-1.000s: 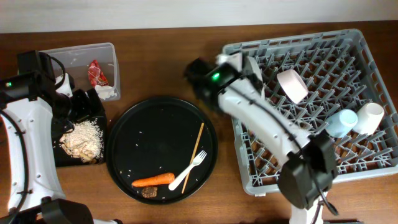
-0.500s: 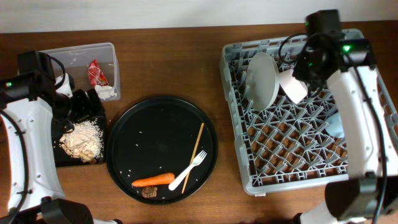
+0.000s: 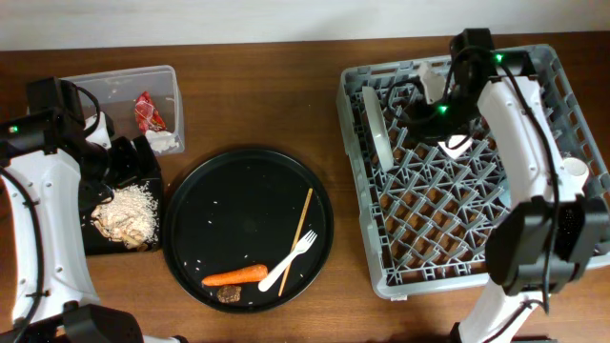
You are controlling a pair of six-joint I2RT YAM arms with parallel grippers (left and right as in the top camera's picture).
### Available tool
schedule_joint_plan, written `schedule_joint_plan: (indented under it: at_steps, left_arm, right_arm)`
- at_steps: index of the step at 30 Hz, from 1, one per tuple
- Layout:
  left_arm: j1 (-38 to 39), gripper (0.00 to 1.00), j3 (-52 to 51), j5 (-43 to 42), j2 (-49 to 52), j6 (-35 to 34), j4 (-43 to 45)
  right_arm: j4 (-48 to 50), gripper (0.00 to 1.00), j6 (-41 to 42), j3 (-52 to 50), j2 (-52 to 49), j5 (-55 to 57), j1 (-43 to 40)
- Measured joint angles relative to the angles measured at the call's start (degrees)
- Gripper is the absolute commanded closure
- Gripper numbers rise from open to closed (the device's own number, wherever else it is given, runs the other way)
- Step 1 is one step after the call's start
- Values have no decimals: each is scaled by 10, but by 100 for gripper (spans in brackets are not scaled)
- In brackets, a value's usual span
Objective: Sort waste into correct bins and load items into the dishwasher rack
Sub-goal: 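Place the white plate upright in the rack's left slots with right gripper, then grasp the white plastic fork on the black tray with right gripper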
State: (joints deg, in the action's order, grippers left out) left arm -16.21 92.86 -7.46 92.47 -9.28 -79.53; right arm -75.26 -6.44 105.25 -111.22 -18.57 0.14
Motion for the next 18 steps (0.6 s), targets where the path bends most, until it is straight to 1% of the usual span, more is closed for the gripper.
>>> schedule_joint_plan:
  at_steps: [1, 3, 4, 5, 7, 8, 9, 10, 11, 12, 13, 15, 18]
  left_arm:
    - [0, 1, 0, 0, 0, 0, -1]
    - [0, 1, 0, 0, 0, 0, -2]
    - [0, 1, 0, 0, 0, 0, -2]
    - [0, 1, 0, 0, 0, 0, -2]
    - [0, 1, 0, 0, 0, 0, -3]
    - [0, 1, 0, 0, 0, 0, -2]
    - [0, 1, 0, 0, 0, 0, -2]
    - [0, 1, 0, 0, 0, 0, -2]
    - [0, 1, 0, 0, 0, 0, -2]
    - [0, 1, 0, 0, 0, 0, -2]
    - [0, 1, 0, 0, 0, 0, -3]
    - [0, 1, 0, 0, 0, 0, -3]
    - [0, 1, 0, 0, 0, 0, -2]
  right_arm:
    - [-12, 83, 30, 0, 30, 45, 0]
    - [-28, 57, 60, 0, 82, 72, 0]
    - [-37, 46, 74, 0, 116, 71, 2]
    - [-50, 40, 82, 0, 158, 61, 14]
    - [-79, 39, 118, 2, 199, 43, 68]
    - [-86, 39, 134, 2, 200, 41, 99]
    - [-85, 38, 159, 0, 196, 35, 155]
    - [-83, 37, 179, -5, 192, 32, 190]
    - [-65, 33, 218, -23, 188, 30, 237]
    - [-49, 29, 244, -41, 186, 29, 266]
    - [-19, 27, 275, -65, 184, 29, 293]
    - [57, 27, 364, -145, 173, 25, 362]
    - [210, 27, 468, -280, 163, 24, 436]
